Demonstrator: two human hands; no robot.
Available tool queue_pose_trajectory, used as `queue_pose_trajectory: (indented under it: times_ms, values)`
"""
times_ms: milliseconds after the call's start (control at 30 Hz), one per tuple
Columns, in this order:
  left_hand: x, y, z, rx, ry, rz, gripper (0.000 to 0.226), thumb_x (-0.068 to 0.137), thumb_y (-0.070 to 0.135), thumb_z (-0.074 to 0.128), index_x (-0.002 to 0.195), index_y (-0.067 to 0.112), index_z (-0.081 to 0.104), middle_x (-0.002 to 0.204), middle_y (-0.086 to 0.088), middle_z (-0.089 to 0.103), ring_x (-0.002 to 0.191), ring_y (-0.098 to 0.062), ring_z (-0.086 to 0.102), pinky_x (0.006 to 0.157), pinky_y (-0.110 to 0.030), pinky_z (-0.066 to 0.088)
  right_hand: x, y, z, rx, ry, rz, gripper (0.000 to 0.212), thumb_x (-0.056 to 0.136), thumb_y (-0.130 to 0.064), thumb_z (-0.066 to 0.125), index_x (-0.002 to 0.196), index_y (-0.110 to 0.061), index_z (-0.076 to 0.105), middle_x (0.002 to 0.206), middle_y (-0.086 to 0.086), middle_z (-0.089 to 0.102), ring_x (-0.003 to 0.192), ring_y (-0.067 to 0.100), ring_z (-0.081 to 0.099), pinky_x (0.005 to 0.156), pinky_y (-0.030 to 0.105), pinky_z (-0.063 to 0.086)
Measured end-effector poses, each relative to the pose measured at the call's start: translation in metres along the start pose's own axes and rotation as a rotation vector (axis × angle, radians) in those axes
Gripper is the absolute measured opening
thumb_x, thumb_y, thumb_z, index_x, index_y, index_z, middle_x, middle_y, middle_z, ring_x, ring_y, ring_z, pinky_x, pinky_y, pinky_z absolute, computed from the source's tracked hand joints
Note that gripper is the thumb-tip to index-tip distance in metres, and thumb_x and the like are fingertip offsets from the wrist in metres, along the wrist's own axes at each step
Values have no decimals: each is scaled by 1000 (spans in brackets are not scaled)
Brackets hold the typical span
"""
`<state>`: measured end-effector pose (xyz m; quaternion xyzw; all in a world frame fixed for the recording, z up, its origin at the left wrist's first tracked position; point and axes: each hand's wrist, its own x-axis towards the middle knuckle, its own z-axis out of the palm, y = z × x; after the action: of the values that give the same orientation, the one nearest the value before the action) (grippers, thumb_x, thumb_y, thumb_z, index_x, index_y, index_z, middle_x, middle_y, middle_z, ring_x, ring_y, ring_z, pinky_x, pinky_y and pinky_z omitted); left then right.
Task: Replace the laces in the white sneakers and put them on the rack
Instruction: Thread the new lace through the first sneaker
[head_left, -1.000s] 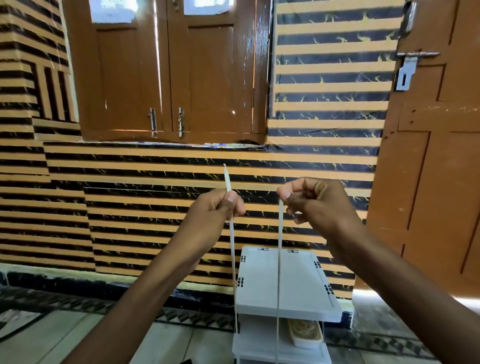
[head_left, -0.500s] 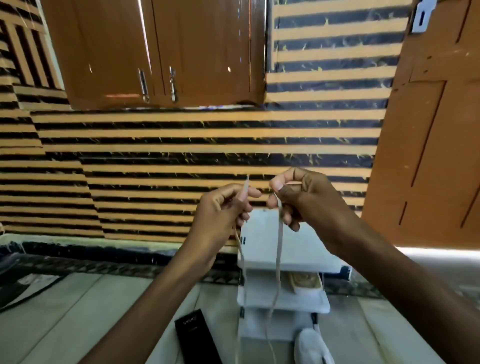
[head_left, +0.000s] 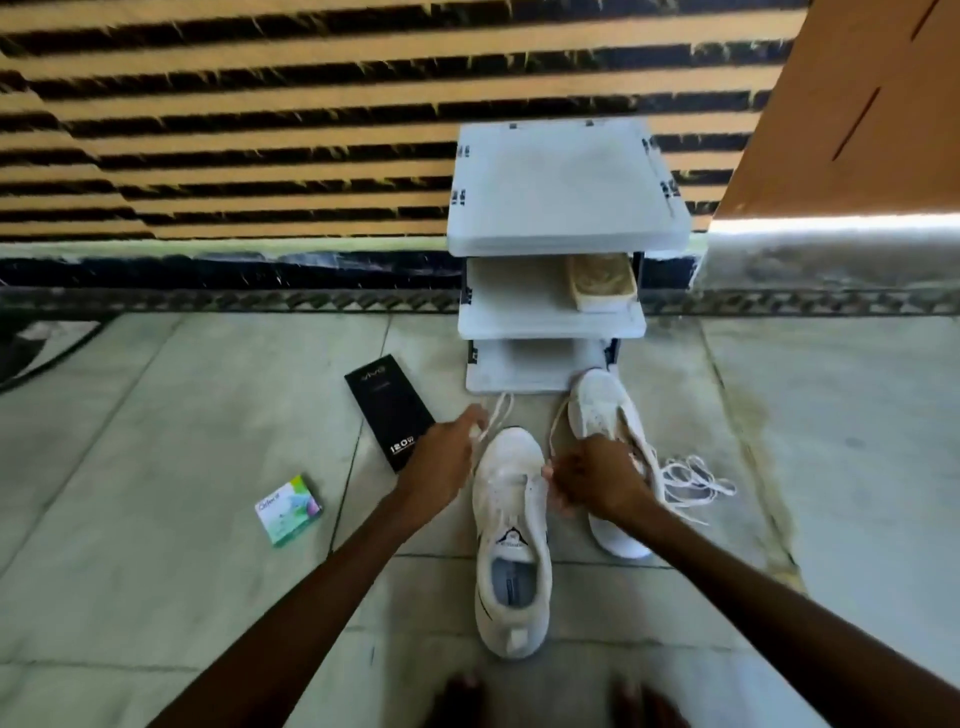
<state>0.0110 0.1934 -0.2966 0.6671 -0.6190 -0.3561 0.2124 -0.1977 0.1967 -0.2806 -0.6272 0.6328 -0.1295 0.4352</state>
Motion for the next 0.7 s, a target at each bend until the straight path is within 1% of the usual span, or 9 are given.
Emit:
queue_pose_trajectory:
  times_ms: [33,100,167,233,267,367,467,633,700]
  values:
    - [-2,-11,10,83,-39,17,34,87,-5,49,104,22,62,74,-13,59,69,-33,59,60,-39,48,4,13,11,-108,-14,38,35,91,-23,63,67,2,69,65,11,71,66,23,70,68,36,58]
    - [-5,-29,29,238,-71,87,39,81,-9,52,105,18,67,87,-8,63,85,-32,62,72,-39,50,10,26,29,-186,8,57,31,90,-27,63,73,-3,72,75,17,72,74,32,70,72,41,58]
    - [-7,-29,38,206,-51,75,30,84,-4,56,101,15,71,99,-5,67,95,-28,63,81,-33,49,12,26,40,-204,68,23,25,91,-27,62,83,-5,72,83,16,72,81,33,70,71,35,56]
    - [-4,-20,43,172,-31,70,20,89,14,64,108,12,71,110,-5,68,102,-25,63,87,-26,44,13,20,46,-291,111,-16,22,94,-25,58,97,-6,68,95,13,70,91,31,67,67,28,44]
    - [-2,-15,44,176,-54,70,29,88,24,69,114,12,69,115,-5,66,106,-23,62,89,-25,43,15,17,48,-319,124,-35,20,94,-23,56,99,-6,66,98,13,70,93,31,65,66,28,38]
    - [2,-9,43,235,-152,54,51,85,37,73,129,14,61,128,-3,59,116,-21,56,94,-25,39,24,17,52,-309,182,-48,21,92,-23,58,92,-5,68,93,14,71,88,31,66,63,29,36]
    - [5,-15,43,255,-162,43,56,81,39,76,130,16,61,128,-4,59,118,-21,55,96,-28,41,29,17,52,-206,217,-50,21,92,-25,61,84,-7,69,85,12,73,79,28,67,60,26,36]
    - [3,-19,44,184,-137,-21,57,78,43,78,129,22,62,130,-2,62,119,-20,56,96,-26,41,35,19,47,-123,162,-39,19,90,-22,64,78,-7,70,78,13,73,76,29,68,62,29,45]
    - [2,-21,47,169,-132,-23,58,79,44,77,130,23,61,131,-2,61,119,-19,56,96,-26,41,35,18,45,-116,174,-19,18,89,-21,66,77,-8,70,79,13,73,76,28,66,61,27,41]
